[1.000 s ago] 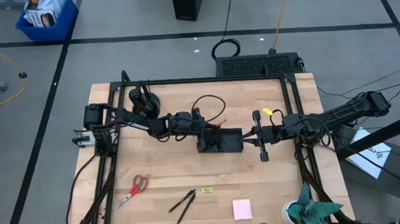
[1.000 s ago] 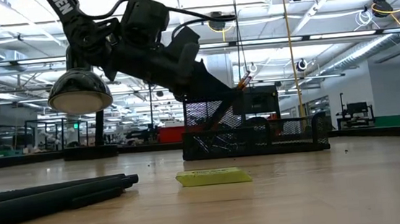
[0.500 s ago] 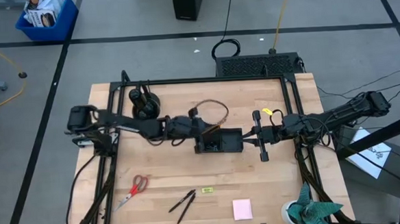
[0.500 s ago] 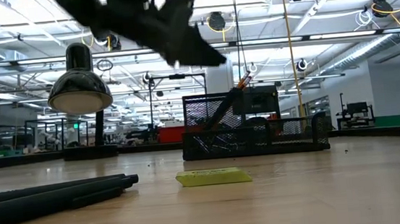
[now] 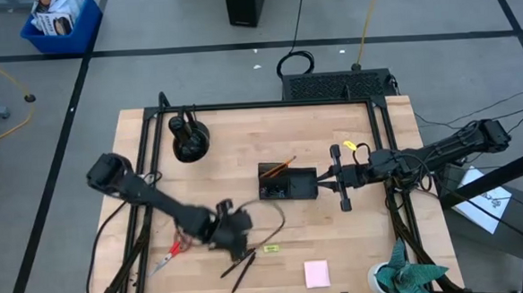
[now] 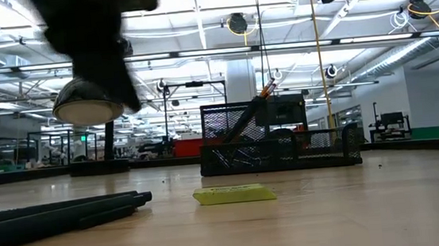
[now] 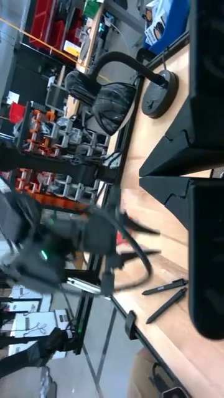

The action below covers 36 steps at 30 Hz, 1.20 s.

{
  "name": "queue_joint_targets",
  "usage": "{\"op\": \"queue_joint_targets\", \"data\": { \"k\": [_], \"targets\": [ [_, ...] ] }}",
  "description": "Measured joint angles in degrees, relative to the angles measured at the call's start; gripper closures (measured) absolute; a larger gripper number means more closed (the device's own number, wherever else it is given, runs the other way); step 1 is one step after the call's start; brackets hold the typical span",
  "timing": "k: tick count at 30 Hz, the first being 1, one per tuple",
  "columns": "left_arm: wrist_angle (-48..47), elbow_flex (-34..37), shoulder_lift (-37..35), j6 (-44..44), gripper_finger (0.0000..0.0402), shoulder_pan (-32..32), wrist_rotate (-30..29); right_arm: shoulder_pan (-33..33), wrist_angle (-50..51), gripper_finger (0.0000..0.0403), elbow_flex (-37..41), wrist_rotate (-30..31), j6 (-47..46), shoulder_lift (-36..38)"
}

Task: Pick and place office supplies into organizer
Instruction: Put the black pen into the black desk organizer

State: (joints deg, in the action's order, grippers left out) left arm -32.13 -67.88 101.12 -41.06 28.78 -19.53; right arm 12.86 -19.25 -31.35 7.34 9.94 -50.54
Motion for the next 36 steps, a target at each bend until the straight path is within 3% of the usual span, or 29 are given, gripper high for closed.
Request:
{"op": "queue_joint_targets", "data": {
  "k": [7, 14, 25, 36],
  "targets": [
    [7.31, -0.06, 5.34, -6.98, 0.0256, 7.07, 3.15, 0.00, -0.63, 0.0403, -0.02, -0.07, -0.91, -0.16],
    [9.54, -0.10, 7.57, -11.38, 0.0256, 8.93, 2.13, 0.00, -0.94, 0.0403, -0.02, -0.12, -1.61, -0.84],
    [8.01, -0.27, 12.48, -13.68, 0.0256, 10.14, 2.60, 0.00, -1.79, 0.0403, -0.02, -0.12, -1.78, -1.49],
    [-1.38, -0.39, 13.09, -18.20, 0.0256, 9.89, 2.30, 0.00, -1.94, 0.0403, -0.02, -0.13, -1.79, -1.46]
  ]
}}
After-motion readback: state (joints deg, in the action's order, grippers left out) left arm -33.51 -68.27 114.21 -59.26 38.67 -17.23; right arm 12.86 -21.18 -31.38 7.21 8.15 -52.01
